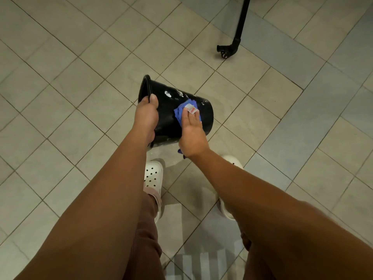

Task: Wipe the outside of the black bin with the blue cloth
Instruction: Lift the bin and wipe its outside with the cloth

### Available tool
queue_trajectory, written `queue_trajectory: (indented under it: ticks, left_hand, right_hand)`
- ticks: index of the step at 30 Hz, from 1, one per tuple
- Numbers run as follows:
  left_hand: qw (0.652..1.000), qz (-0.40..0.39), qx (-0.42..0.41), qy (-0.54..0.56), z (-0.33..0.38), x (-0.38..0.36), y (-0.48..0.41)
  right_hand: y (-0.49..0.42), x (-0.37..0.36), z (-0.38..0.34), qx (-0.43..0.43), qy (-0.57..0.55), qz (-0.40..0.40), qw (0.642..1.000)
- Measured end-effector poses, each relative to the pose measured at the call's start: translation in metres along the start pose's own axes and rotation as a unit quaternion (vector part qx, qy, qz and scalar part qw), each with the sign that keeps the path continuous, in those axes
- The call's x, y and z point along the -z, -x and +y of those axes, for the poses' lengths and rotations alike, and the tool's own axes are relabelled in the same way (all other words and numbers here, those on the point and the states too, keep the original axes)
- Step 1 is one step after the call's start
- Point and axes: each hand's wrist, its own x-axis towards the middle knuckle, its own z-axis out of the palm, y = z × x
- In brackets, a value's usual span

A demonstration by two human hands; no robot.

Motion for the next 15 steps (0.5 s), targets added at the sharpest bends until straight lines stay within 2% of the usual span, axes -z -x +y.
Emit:
queue_trajectory:
  ticks: [5,11,15]
  left_hand:
    - [1.0,0.01,0.001,0.004,0.004,0.005,0.0]
    - [0.999,0.042,-0.015,0.015,0.0,0.009,0.006]
    - [0.998,0.062,-0.015,0.026,0.003,0.008,0.012]
  right_hand:
    - [-0.001,0.007,0.004,0.082,-0.004,0.008,0.997]
    - [-0.004,0.012,0.019,-0.032,-0.028,-0.007,0.999]
    - [0.004,0.014,0.002,-0.024,-0.097,0.007,0.995]
